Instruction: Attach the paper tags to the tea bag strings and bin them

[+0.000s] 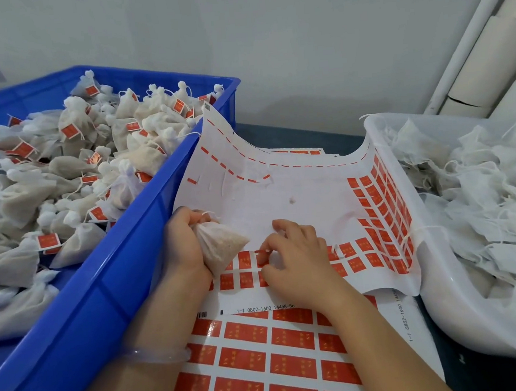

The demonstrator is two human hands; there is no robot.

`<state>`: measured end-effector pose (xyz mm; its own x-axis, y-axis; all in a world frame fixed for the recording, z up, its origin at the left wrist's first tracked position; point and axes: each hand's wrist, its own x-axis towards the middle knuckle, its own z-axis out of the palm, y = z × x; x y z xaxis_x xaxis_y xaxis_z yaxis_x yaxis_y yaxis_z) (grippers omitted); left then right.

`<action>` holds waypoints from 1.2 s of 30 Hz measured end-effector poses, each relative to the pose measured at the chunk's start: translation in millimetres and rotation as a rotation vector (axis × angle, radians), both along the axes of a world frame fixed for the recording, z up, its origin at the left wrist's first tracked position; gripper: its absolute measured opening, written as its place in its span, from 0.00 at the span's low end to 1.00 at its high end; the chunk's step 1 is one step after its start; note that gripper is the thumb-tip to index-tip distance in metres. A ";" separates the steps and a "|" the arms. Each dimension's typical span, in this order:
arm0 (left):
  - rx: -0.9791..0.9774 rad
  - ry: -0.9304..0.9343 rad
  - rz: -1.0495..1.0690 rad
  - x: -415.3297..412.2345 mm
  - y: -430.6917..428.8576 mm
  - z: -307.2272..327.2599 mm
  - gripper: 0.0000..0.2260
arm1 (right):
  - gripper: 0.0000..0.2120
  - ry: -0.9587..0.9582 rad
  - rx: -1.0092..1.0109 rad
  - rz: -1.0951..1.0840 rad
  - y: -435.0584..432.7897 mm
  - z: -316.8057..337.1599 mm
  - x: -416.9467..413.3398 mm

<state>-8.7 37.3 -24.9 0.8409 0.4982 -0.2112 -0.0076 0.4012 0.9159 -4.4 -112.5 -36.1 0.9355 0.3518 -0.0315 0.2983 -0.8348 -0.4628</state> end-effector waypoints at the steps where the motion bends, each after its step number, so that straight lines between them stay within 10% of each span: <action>1: 0.002 -0.001 0.003 0.0 0.0 -0.5 0.11 | 0.12 -0.001 0.001 0.003 -0.2 -0.4 -0.4; 36: -0.039 -0.021 0.037 -1.8 -5.5 6.0 0.11 | 0.14 0.021 -0.029 0.013 -0.4 3.2 1.5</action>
